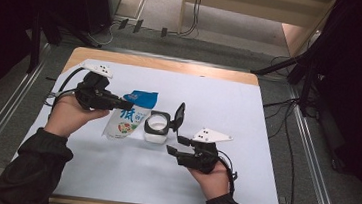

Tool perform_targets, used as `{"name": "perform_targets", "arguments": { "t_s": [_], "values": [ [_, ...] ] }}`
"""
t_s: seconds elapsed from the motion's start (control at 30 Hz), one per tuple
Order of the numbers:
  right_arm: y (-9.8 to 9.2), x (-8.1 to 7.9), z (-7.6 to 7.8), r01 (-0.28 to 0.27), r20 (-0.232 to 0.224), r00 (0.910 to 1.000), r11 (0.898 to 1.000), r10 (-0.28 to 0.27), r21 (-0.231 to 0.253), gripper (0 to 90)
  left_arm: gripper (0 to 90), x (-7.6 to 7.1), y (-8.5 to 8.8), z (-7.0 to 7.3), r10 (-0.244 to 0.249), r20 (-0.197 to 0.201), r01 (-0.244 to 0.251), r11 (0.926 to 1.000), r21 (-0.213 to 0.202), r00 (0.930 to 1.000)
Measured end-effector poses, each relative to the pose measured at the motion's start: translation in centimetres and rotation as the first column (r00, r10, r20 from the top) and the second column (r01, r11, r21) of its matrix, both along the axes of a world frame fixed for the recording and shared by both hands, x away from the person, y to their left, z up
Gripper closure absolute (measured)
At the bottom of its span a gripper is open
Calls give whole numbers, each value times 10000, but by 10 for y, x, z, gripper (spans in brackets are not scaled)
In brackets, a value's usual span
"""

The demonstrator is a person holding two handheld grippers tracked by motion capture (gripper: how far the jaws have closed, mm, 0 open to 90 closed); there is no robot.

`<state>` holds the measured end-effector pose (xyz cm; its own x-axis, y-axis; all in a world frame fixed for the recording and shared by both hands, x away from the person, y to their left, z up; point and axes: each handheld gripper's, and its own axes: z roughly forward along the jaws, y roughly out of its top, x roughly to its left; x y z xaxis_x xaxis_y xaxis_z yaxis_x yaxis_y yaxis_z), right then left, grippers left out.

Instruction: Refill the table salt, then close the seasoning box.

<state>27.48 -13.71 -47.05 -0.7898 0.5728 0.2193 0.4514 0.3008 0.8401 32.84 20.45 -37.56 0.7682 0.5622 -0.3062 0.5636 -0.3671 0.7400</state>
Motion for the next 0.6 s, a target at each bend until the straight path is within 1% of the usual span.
{"name": "perform_targets", "arguments": {
  "t_s": [0.1, 0.2, 0.23, 0.33, 0.4, 0.47, 0.57, 0.6],
  "values": [
    [-6, 3, 4, 144, 135, 9998, 9998, -145, 109, 491, 900, 0, 5, 1, 232, 88, -231, 9997, -75, 9997],
    [-11, 7, 6, 164, 201, 9997, 9999, -164, -5, 499, 900, 0, 11, 2, 448, 230, -446, 9989, -124, 9987],
    [-11, 7, 6, 164, 201, 9997, 9999, -164, -5, 499, 900, 0, 11, 2, 448, 230, -446, 9989, -124, 9987],
    [-19, 15, 9, 338, 84, 9994, 9994, -338, 53, 514, 900, 3, 19, -1, 751, 231, -748, 9971, -142, 9969],
    [-23, 19, 9, 459, -33, 9989, 9989, -459, 111, 519, 900, 6, 23, -2, 835, 210, -832, 9965, -123, 9963],
    [-25, 23, 7, 620, -130, 9980, 9980, -619, 100, 521, 900, 10, 26, -4, 1008, 182, -1004, 9947, -222, 9947],
    [-27, 27, 6, 740, -189, 9971, 9972, -738, 56, 528, 900, 17, 31, -7, 1281, 286, -1275, 9916, -215, 9913],
    [-28, 29, 5, 763, -209, 9969, 9971, -762, 57, 530, 900, 20, 32, -8, 1413, 265, -1408, 9898, -220, 9896]
  ]
}}
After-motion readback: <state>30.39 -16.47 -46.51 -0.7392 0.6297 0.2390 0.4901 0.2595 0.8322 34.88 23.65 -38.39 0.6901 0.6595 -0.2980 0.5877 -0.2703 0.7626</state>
